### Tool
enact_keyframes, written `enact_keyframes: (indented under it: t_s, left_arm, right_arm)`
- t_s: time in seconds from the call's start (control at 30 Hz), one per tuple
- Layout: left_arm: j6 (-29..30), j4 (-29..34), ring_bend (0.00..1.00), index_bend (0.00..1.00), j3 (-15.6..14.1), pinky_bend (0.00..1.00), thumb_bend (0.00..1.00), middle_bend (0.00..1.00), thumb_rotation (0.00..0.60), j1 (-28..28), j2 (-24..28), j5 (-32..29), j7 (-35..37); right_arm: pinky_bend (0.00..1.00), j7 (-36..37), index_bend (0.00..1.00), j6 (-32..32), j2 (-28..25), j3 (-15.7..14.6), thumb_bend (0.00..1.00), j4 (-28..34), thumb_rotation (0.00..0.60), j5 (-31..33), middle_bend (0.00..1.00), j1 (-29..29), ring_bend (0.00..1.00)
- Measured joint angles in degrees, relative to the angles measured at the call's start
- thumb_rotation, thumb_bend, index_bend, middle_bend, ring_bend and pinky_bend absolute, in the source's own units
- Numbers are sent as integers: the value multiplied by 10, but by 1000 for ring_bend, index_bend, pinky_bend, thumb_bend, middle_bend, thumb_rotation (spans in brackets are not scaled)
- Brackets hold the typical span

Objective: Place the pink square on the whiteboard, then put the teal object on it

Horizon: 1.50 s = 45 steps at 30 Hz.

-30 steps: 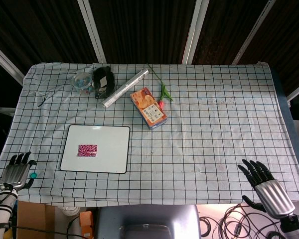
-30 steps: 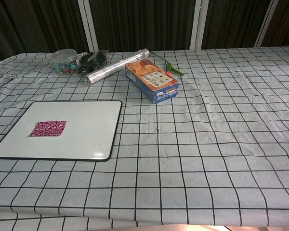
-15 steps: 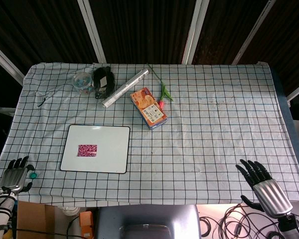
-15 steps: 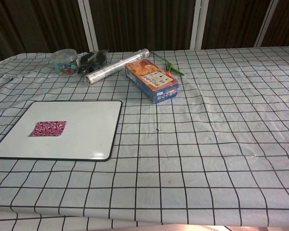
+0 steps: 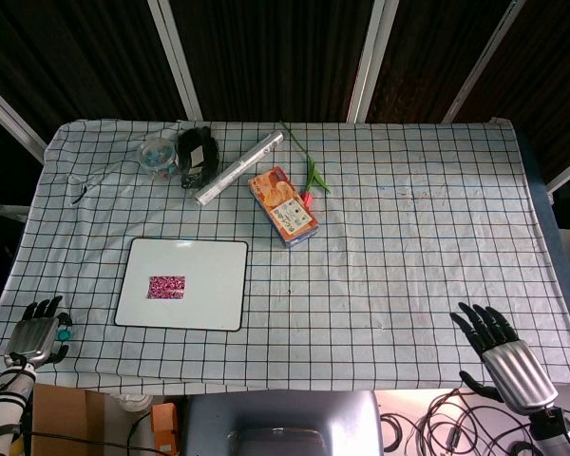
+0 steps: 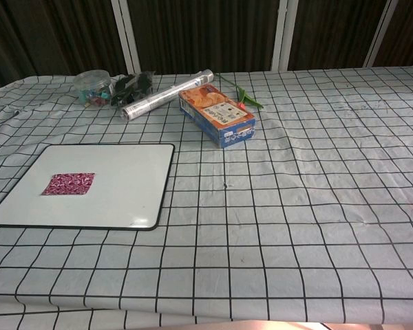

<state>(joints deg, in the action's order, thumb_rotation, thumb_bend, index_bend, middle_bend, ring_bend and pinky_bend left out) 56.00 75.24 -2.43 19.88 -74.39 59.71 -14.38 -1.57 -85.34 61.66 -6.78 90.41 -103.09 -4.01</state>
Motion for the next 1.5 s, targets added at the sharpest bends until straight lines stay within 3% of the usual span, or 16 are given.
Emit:
enact_keyframes:
  t_s: [0.9,1.2,1.5]
  left_arm:
    - [-15,-3,0,546,21,22,362,81,600,-5,7,-6,-9]
    - [-1,48,0,545,41,22,363,86,600,7,27,3,-19]
    - [-12,129,0,543,82,22,362,89,600,75,33,-22,-97]
  right_arm:
    - [95,0,0,-3,0,-1,170,0,600,-1,0,2,0]
    - [95,-4,0,-1,1,-2,170,2,600,-4,0,0,0]
    - [95,-1,0,2,0,0,171,3,600,1,0,-1,0]
